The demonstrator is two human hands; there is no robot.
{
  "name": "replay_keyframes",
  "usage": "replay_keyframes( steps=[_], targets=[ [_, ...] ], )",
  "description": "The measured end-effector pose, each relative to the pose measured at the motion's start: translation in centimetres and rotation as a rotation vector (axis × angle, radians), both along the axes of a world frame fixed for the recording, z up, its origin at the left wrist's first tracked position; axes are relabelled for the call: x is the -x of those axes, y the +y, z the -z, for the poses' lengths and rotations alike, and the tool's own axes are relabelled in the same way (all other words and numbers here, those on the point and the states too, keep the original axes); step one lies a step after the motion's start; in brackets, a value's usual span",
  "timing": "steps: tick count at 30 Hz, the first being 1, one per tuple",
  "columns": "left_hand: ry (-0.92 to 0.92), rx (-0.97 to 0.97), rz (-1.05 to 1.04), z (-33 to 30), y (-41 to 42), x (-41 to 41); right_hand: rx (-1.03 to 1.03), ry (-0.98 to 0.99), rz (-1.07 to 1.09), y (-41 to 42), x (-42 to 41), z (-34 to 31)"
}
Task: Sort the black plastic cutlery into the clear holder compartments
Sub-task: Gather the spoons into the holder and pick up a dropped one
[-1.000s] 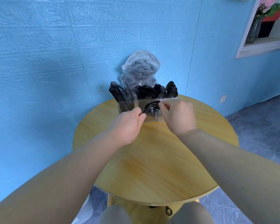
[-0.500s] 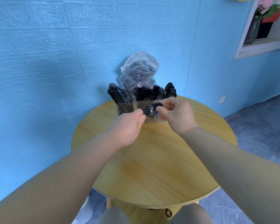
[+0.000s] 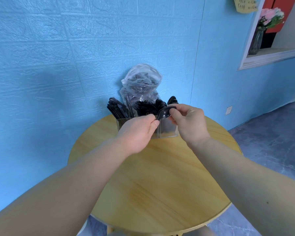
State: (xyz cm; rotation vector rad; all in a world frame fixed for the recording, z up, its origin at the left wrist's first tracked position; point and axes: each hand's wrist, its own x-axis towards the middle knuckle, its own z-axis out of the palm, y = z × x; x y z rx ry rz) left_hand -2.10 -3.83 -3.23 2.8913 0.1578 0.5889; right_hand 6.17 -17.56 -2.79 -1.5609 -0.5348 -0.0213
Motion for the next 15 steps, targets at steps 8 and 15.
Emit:
replay_keyframes(
  steps=[8,15],
  targets=[
    [-0.165,-0.128,-0.052,-3.2,1.9,-3.3,0.036,-0.305,0.234,-2.4,-5.9,-6.3],
    [-0.001,-0.178,-0.058,-3.5,3.5,-7.3,0.339,-0.669,0.323,1.1,-10.5,-8.4]
  ],
)
